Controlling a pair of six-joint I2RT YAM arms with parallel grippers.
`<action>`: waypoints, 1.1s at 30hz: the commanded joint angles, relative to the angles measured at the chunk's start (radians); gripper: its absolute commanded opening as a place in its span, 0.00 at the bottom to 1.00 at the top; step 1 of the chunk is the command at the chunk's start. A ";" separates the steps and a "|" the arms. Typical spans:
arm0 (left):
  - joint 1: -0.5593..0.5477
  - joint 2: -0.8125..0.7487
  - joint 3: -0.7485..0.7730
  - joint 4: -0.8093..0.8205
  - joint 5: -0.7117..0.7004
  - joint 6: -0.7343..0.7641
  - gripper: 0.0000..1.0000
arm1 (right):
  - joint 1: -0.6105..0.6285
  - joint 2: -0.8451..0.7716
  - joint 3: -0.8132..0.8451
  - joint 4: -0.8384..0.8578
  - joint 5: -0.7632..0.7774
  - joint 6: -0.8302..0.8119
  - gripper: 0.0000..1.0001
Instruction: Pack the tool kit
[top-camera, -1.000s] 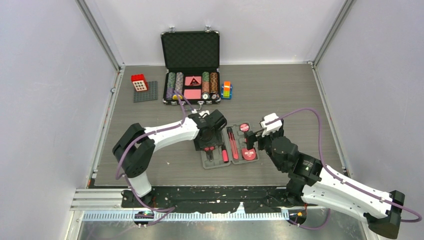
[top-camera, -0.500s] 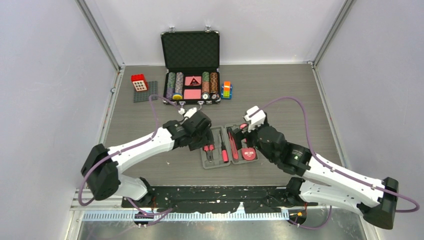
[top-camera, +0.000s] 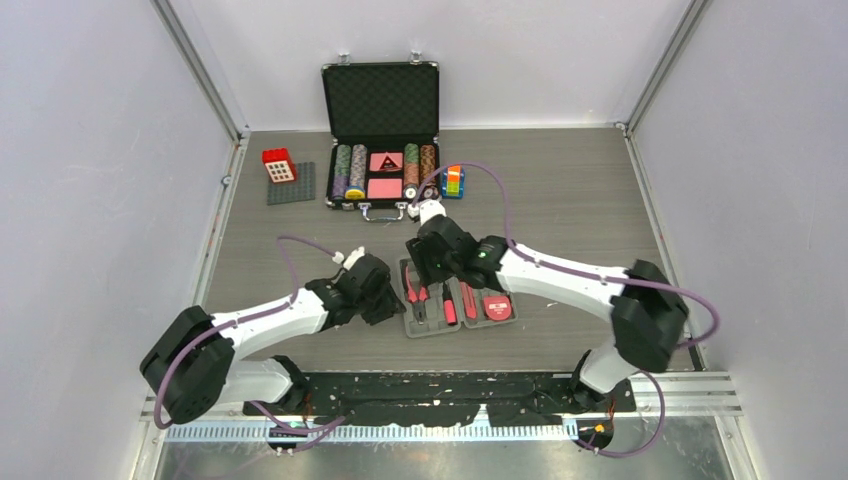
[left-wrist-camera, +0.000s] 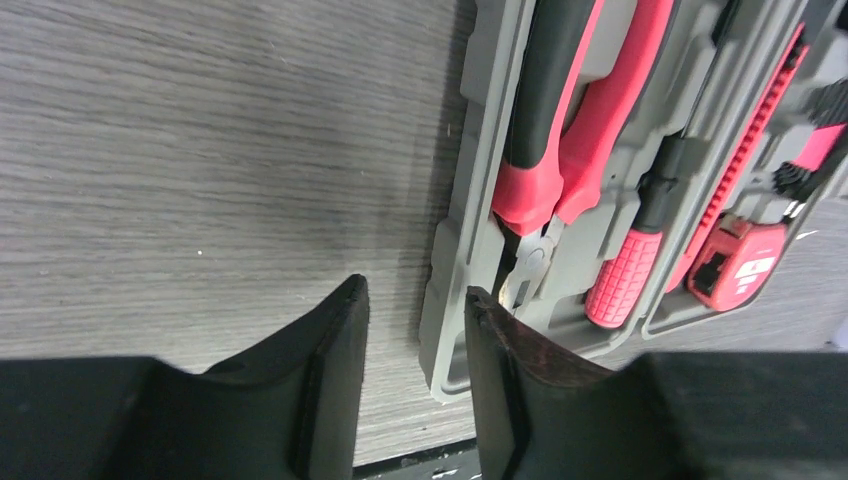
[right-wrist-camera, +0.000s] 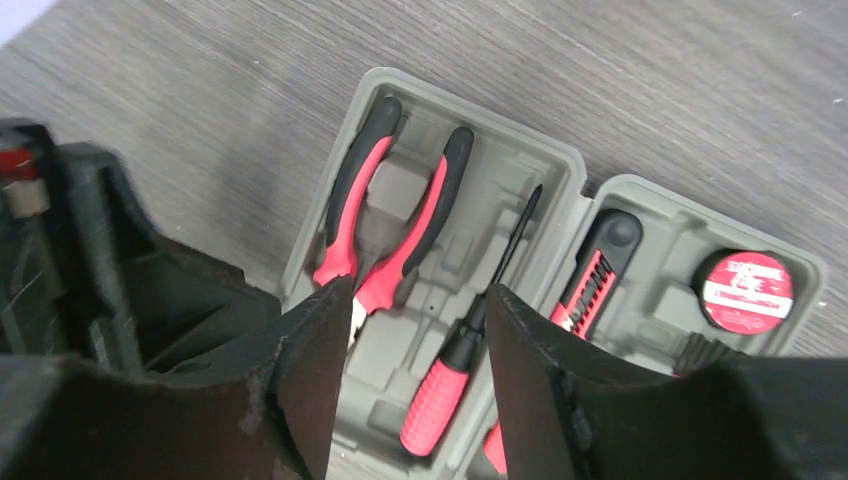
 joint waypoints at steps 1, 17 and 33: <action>0.020 -0.022 -0.037 0.174 0.044 -0.020 0.35 | -0.030 0.130 0.114 -0.053 -0.076 0.112 0.54; 0.019 0.026 -0.086 0.293 0.128 -0.041 0.20 | -0.050 0.325 0.140 -0.054 -0.118 0.216 0.36; 0.019 0.081 -0.103 0.329 0.104 -0.085 0.00 | -0.038 0.328 0.127 -0.152 -0.077 0.222 0.14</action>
